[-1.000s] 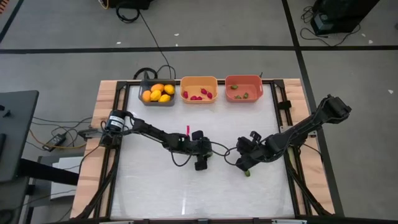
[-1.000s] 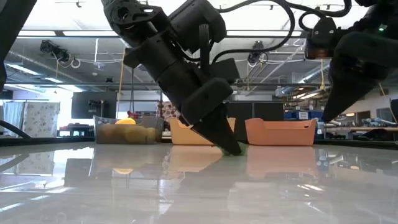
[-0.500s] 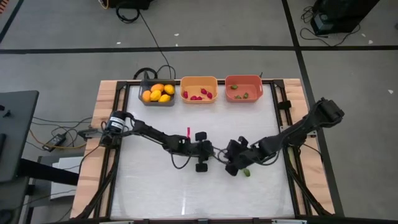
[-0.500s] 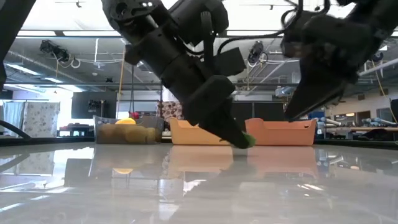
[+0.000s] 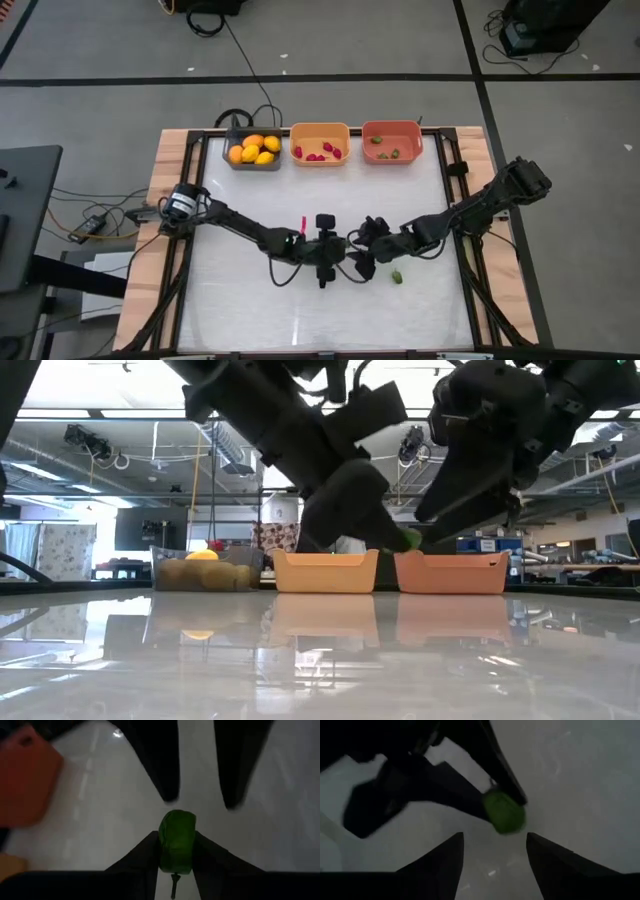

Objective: Sort produce into baskets
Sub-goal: Put the green chili pepper into the orange bin

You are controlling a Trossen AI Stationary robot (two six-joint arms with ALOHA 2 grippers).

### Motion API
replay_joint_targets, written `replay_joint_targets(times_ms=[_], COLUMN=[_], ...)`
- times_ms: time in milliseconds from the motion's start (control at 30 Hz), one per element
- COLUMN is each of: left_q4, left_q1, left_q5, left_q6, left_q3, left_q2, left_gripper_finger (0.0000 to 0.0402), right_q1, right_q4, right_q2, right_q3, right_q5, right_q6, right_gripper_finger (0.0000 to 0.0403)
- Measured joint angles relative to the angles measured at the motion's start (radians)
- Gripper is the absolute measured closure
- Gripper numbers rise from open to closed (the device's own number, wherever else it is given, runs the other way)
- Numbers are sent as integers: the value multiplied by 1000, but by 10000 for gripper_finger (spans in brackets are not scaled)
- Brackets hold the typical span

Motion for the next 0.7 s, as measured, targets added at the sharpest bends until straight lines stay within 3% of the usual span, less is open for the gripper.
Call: replay_joint_targets(times_ms=[167,367,533,700], left_q4=[38,74,76,79], left_q1=[-36,-54,-56,-55], left_q5=[-62,-70,-70,-35], left_q6=[68,99,94,30], left_q3=[11,12,11,11], left_q2=[0,0,0,0], left_gripper_finger=[294,294,294,279], right_q1=[-3,-17,-24,-25], right_q4=[50,63,62,60], right_q2=[0,-1,-2,-2], right_q3=[0,0,0,0], right_q5=[-10,-38,-61,-81], right_q6=[-23,-43,-62,-115], right_gripper_finger=[186,231,285,368])
